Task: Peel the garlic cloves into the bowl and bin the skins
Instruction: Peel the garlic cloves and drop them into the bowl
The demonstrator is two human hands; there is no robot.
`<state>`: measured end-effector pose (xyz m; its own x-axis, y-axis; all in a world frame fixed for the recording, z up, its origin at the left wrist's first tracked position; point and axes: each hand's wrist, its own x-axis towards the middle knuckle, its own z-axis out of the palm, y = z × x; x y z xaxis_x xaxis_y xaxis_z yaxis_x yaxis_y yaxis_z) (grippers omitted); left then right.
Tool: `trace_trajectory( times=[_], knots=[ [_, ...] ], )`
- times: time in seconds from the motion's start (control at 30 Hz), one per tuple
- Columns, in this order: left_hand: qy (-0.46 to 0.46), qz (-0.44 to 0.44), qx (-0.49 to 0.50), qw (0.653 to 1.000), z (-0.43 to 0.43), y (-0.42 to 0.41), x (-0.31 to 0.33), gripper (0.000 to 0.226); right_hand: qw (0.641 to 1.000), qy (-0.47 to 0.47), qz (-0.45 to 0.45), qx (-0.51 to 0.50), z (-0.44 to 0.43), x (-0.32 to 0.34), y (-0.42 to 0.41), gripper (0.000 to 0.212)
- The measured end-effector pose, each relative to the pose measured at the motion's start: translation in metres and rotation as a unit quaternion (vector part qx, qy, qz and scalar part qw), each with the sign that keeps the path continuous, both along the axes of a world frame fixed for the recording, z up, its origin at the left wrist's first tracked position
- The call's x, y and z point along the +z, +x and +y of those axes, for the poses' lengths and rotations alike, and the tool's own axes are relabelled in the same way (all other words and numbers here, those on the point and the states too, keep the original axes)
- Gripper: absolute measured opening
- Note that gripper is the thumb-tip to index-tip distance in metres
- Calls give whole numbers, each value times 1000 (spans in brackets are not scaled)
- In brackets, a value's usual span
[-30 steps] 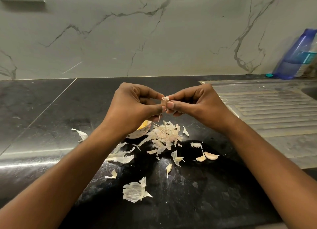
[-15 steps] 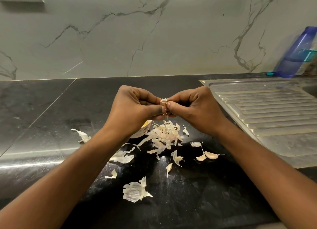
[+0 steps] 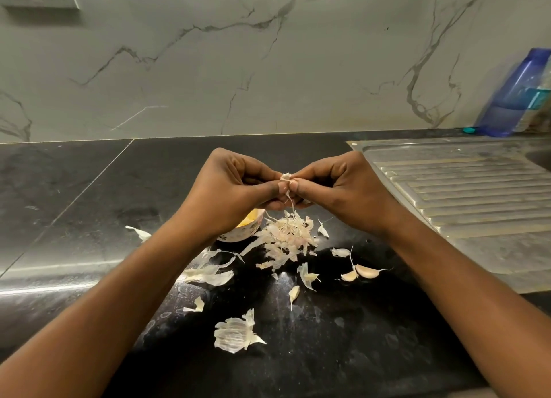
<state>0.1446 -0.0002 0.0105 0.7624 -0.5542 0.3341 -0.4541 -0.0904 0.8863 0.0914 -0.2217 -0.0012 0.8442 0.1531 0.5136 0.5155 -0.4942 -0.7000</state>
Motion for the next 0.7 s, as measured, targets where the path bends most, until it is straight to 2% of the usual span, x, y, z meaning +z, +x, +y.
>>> trace_trajectory(
  times=[0.23,0.43,0.7],
  knots=[
    [-12,19,-21,1000,1,-1,3,18,999,-7,-35,-26,3,-1,1,15],
    [-17,73,-44,996,6,1,9,23,999,52,9,1,2,3,-2,13],
    [-7,84,-50,995,7,2,9,21,999,48,5,-4,3,3,-3,11]
  ],
)
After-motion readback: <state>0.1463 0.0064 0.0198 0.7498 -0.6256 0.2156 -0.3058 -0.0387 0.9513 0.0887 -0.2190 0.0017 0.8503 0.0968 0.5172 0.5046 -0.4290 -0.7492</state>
